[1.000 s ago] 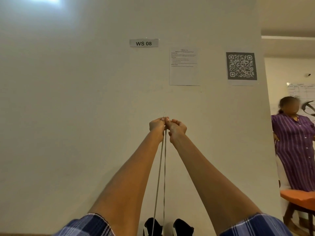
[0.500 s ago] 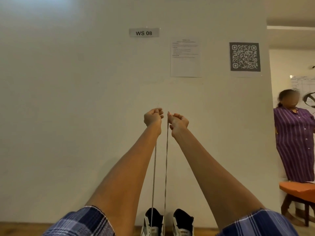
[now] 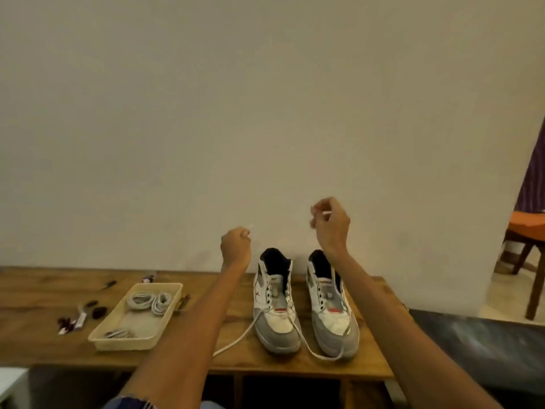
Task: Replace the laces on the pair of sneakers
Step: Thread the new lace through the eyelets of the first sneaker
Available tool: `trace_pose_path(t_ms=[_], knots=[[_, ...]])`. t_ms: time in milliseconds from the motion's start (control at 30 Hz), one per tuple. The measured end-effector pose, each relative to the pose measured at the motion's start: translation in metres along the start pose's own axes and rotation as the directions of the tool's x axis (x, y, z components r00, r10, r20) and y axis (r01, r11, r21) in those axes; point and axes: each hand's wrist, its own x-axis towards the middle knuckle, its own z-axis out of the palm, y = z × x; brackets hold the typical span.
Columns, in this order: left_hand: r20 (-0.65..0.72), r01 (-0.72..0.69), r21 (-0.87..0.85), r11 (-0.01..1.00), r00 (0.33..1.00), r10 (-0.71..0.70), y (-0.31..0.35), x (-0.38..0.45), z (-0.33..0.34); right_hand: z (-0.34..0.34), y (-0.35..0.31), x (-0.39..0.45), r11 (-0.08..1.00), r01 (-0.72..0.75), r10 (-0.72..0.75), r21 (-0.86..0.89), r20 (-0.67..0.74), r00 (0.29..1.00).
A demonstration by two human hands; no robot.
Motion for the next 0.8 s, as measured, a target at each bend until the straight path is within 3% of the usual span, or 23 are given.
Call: trace_pose_path(t_ms=[100, 200, 367, 500, 633, 800], knots=[[0.150, 0.152, 0.185, 0.971, 0.972, -0.181, -0.067, -0.016, 0.042, 0.019, 0.086, -0.037, 0.976, -0.164, 0.193, -0.140, 0.226, 0.955], [0.129, 0.267, 0.421, 0.867, 0.928, -0.349, -0.102, -0.031, 0.076, 0.036, 0.145, -0.068, 0.944, -0.192, 0.280, -0.267, 0.348, 0.894], [0.229, 0.096, 0.301, 0.949, 0.958, -0.170, -0.112, -0.051, 0.093, 0.051, 0.186, -0.099, 0.925, -0.154, 0.297, -0.347, 0.409, 0.863], [0.233, 0.017, 0.424, 0.906, 0.964, -0.127, -0.109, -0.055, 0.091, 0.056, 0.193, -0.106, 0.930, -0.096, 0.239, -0.354, 0.385, 0.891], [0.271, 0.000, 0.497, 0.867, 0.950, -0.156, -0.105, -0.056, 0.090, 0.056, 0.187, -0.110, 0.902, 0.045, 0.161, -0.429, 0.433, 0.887], [0.204, 0.102, 0.322, 0.941, 0.963, -0.174, -0.113, -0.068, 0.079, 0.059, 0.184, -0.111, 0.815, 0.180, 0.167, -0.552, 0.520, 0.838]])
